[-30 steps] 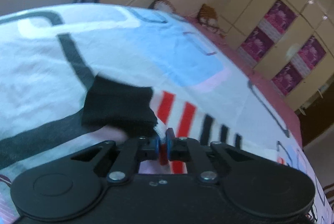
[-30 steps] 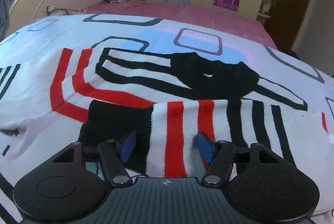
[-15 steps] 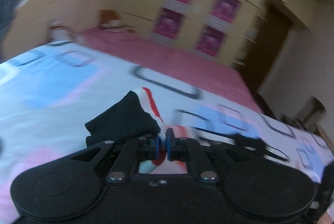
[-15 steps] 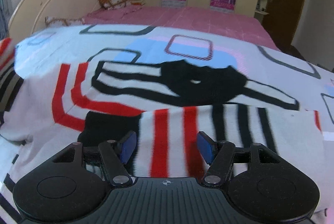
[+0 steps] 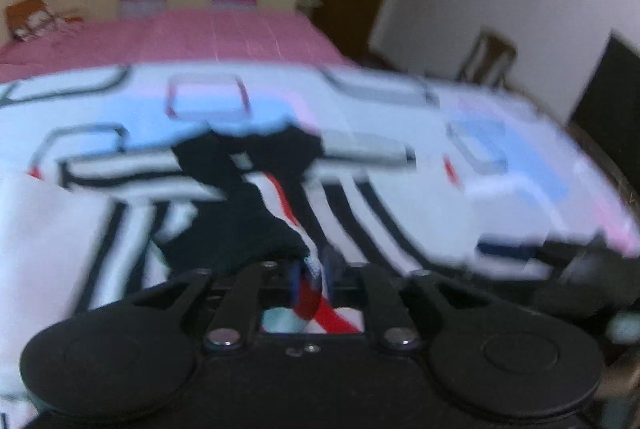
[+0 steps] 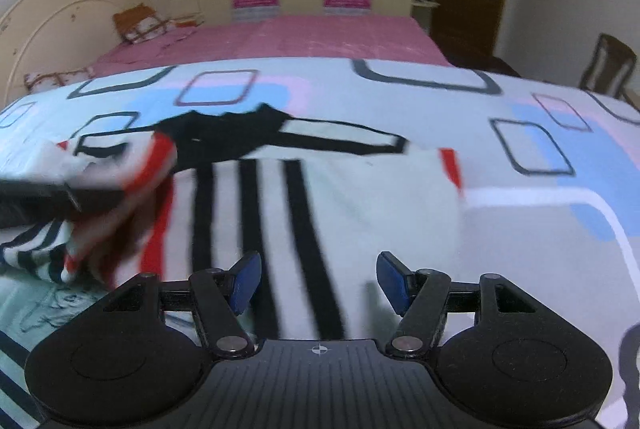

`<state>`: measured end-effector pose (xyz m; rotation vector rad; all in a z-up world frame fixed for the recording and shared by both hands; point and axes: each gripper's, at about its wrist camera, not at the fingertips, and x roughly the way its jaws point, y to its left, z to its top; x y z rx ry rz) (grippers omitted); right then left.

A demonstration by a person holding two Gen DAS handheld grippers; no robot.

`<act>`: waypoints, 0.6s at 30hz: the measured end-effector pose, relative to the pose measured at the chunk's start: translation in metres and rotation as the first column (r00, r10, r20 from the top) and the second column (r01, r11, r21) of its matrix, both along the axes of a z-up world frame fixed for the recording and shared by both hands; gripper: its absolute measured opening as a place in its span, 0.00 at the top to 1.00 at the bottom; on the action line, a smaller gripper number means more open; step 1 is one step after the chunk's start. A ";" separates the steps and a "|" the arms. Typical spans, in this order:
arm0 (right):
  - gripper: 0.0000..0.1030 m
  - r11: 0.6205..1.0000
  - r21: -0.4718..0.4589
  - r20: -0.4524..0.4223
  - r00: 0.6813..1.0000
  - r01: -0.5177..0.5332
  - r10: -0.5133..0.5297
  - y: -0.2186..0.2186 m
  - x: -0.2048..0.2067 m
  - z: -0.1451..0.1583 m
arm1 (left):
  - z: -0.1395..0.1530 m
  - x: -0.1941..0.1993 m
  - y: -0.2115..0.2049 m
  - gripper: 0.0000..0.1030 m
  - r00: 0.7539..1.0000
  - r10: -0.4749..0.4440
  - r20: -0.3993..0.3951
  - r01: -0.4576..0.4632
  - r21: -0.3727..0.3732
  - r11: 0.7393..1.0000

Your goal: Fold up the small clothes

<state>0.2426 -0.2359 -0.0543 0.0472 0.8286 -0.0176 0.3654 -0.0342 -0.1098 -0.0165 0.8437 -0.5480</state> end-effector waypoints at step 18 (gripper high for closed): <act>0.38 0.955 0.039 0.047 0.955 -0.293 0.292 0.090 0.007 0.006 | -0.009 -0.059 0.131 0.19 0.935 0.309 0.175 -0.348 0.281 0.894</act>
